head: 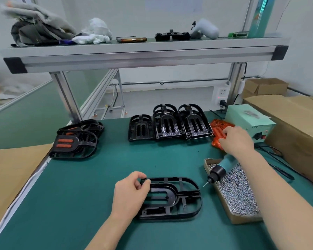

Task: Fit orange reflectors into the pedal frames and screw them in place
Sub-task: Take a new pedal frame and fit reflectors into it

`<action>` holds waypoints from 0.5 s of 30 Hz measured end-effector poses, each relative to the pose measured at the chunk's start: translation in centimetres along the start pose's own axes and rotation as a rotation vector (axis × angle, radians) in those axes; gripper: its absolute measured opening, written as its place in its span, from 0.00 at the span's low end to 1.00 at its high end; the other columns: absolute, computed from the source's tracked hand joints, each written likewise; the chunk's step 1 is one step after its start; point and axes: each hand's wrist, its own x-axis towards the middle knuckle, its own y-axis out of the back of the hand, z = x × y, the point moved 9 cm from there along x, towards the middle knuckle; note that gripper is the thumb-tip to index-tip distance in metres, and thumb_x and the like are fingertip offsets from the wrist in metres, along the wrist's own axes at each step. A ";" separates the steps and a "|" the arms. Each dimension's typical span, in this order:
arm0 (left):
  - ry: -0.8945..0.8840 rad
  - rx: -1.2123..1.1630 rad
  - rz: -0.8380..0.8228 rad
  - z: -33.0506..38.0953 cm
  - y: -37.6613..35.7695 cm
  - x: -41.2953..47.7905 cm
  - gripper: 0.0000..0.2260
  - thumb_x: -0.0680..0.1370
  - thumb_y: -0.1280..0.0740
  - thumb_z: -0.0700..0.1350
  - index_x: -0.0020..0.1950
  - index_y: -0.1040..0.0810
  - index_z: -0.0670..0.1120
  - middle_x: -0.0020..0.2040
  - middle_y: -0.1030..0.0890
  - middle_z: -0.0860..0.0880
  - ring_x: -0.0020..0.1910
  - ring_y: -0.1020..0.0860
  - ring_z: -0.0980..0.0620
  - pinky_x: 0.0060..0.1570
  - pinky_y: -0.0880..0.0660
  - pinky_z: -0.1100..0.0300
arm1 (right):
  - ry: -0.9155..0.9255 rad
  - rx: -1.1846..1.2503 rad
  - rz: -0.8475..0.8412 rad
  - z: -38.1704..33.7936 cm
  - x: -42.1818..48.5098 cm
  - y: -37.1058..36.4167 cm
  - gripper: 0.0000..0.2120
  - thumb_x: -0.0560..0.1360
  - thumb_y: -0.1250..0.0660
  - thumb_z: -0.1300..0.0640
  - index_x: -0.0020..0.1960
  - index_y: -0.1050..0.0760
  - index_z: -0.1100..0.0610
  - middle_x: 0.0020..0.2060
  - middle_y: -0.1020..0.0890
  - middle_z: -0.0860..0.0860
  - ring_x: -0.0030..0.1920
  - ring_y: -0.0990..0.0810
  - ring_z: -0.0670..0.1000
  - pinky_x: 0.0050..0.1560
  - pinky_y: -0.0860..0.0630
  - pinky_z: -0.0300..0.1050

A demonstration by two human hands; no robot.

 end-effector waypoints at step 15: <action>0.036 0.079 0.007 0.0 -0.2 0.3 0.09 0.73 0.28 0.49 0.35 0.26 0.53 0.26 0.26 0.56 0.28 0.29 0.56 0.35 0.26 0.57 | -0.049 -0.180 -0.107 -0.4 2.4 -2.4 0.10 0.74 0.29 0.52 0.44 0.28 0.57 0.34 0.28 0.51 0.36 0.27 0.54 0.38 0.29 0.47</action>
